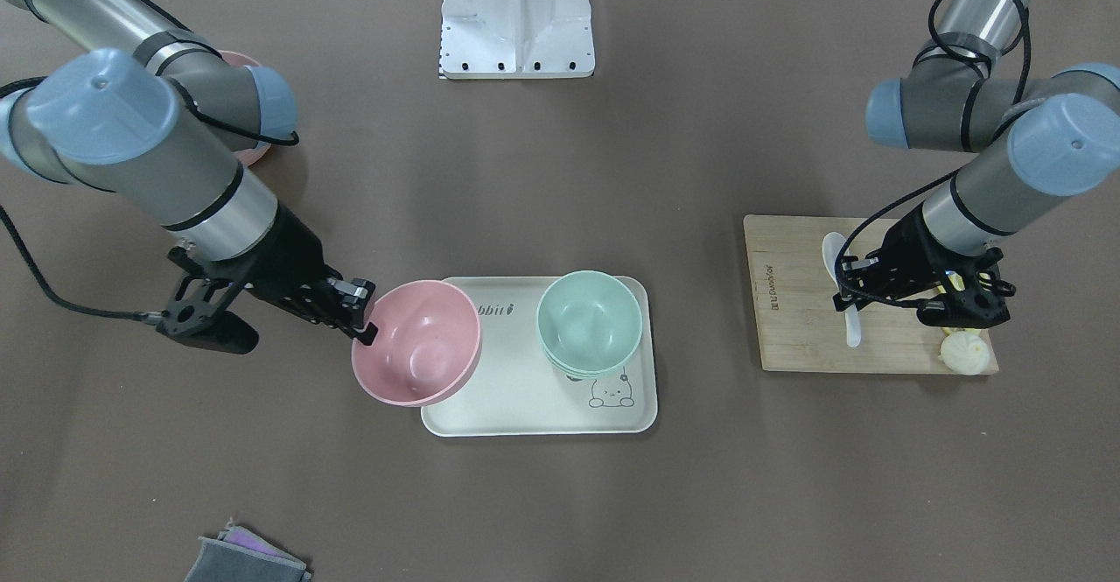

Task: Stack pink bowl on green and place spoon
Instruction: 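Lower the pink bowl onto the green bowls with the right gripper while lifting the spoon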

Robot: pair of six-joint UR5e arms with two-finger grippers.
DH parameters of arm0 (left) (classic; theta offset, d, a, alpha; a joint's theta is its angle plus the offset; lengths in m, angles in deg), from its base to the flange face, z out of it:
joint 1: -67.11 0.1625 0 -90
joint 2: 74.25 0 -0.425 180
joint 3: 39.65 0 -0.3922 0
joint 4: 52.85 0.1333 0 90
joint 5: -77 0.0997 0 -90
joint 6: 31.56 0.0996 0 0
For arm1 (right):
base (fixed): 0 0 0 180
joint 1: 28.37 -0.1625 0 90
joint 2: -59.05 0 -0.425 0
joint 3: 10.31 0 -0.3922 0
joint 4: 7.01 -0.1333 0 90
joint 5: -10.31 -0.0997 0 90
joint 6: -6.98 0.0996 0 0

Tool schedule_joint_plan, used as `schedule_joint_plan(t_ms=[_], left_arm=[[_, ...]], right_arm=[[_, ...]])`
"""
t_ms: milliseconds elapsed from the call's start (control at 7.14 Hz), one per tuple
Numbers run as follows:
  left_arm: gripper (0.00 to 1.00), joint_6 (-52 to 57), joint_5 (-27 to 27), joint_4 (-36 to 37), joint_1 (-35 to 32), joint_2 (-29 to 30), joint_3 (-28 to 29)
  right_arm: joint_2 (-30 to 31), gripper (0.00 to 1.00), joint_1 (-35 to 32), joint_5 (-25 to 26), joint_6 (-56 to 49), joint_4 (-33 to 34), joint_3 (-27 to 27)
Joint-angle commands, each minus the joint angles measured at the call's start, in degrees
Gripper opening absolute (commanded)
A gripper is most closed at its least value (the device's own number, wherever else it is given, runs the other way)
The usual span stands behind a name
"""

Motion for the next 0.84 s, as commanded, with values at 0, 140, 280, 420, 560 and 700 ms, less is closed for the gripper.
schedule_joint_plan(t_ms=[0,140,280,420,560,700], left_arm=[[0.00,0.0,-0.3,-0.1,-0.1,0.3,0.5],[0.00,-0.1,-0.3,-0.1,-0.1,0.3,0.5],[0.00,0.0,-0.3,-0.3,-0.1,0.3,0.9],[0.00,0.0,-0.3,-0.4,-0.1,0.4,1.2],[0.00,0.0,-0.3,-0.5,-0.1,0.4,1.4],[0.00,0.0,-0.3,-0.6,-0.1,0.4,1.6]], right_arm=[[-4.9,0.00,4.6,5.8,3.0,0.0,2.3],[-6.7,0.00,6.7,8.2,3.1,-0.1,3.9],[-7.4,0.00,8.3,9.6,3.1,-0.1,4.2],[-8.4,0.00,9.7,11.2,5.0,-0.1,4.6],[-9.3,0.00,11.0,13.2,5.8,-0.1,5.7],[-9.6,0.00,12.1,14.7,5.8,-0.1,5.9]])
